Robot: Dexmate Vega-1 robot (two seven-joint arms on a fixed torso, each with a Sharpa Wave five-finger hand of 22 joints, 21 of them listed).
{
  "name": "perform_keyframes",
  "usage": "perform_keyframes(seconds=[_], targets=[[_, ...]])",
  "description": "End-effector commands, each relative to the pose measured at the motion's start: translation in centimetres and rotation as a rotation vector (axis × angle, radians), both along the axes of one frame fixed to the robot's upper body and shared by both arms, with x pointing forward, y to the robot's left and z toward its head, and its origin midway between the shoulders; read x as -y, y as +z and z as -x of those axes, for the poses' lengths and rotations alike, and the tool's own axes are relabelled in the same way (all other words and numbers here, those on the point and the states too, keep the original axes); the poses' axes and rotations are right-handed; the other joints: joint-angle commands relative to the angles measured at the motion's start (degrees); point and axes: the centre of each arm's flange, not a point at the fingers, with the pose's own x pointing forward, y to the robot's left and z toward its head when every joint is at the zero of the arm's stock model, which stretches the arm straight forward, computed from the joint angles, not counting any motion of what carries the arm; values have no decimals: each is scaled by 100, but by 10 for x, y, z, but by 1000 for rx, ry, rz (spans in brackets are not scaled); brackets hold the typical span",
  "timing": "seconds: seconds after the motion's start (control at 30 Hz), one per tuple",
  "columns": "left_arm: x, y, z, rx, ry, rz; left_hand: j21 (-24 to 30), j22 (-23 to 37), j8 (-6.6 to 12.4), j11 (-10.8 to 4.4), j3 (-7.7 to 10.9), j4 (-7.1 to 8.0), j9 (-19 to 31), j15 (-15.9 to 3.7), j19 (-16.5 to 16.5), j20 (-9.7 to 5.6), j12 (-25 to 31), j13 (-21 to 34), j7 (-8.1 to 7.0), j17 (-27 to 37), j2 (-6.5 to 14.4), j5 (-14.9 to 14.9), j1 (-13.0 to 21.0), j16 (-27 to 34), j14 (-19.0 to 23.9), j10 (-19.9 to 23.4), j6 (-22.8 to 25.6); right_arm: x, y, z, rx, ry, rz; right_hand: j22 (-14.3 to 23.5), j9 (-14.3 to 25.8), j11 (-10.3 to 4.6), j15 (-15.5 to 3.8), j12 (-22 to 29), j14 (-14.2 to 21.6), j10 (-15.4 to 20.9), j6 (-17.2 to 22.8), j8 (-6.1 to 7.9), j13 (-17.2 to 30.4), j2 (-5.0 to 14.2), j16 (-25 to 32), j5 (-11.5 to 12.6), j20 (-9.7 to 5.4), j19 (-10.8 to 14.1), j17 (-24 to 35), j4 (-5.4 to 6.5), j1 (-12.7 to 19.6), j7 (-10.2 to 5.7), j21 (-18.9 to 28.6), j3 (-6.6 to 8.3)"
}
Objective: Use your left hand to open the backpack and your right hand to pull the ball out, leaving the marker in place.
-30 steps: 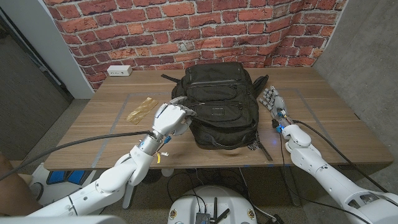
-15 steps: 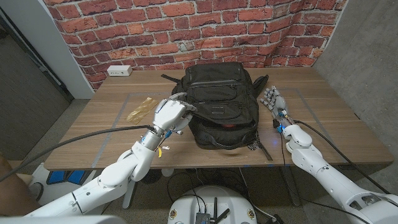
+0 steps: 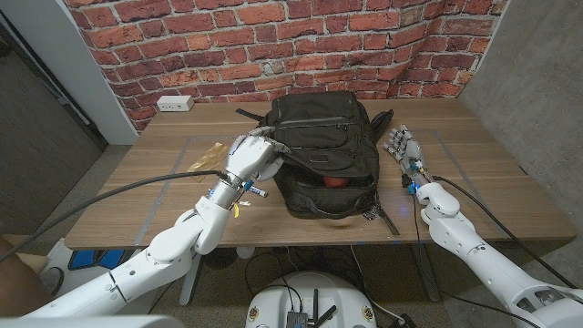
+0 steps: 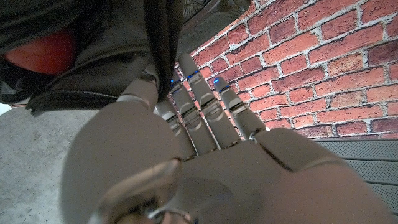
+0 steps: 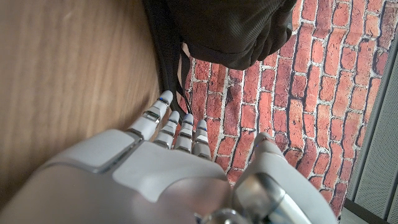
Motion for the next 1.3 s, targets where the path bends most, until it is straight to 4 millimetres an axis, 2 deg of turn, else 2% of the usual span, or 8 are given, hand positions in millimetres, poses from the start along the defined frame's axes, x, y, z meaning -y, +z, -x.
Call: perform_keyframes(seconds=[0.03, 0.77, 1.3], targets=[[4, 22, -7, -37, -28, 34, -17, 25, 41, -1, 54, -17, 32, -187, 56, -854, -16, 32, 111, 4, 24, 5, -43, -19, 52, 33, 146, 4, 5, 7, 1, -7, 1, 9, 19, 0, -28, 3, 35, 60, 63, 4, 14, 219, 29, -25, 1, 42, 14, -35, -21, 7, 20, 4], [16, 53, -26, -87, -76, 93, -11, 27, 34, -2, 104, -24, 39, -190, 89, -856, -29, 36, 122, 9, 27, 7, -54, -25, 72, 54, 153, -3, 6, 8, -28, 25, 13, 9, 19, -7, -26, 1, 30, 54, 71, 3, 14, 233, 34, -26, -1, 41, 20, -37, -22, 4, 20, 13], [8, 83, -42, -131, -124, 139, -10, 26, 35, 4, 134, -26, 47, -191, 105, -853, -24, 40, 166, 17, 35, 10, -65, -9, 130, 92, 155, -12, 10, 12, -21, -1, 0, 9, 19, -6, -28, 2, 26, 59, 75, 2, 14, 242, 37, -27, -3, 37, 23, -43, -15, 5, 18, 22]])
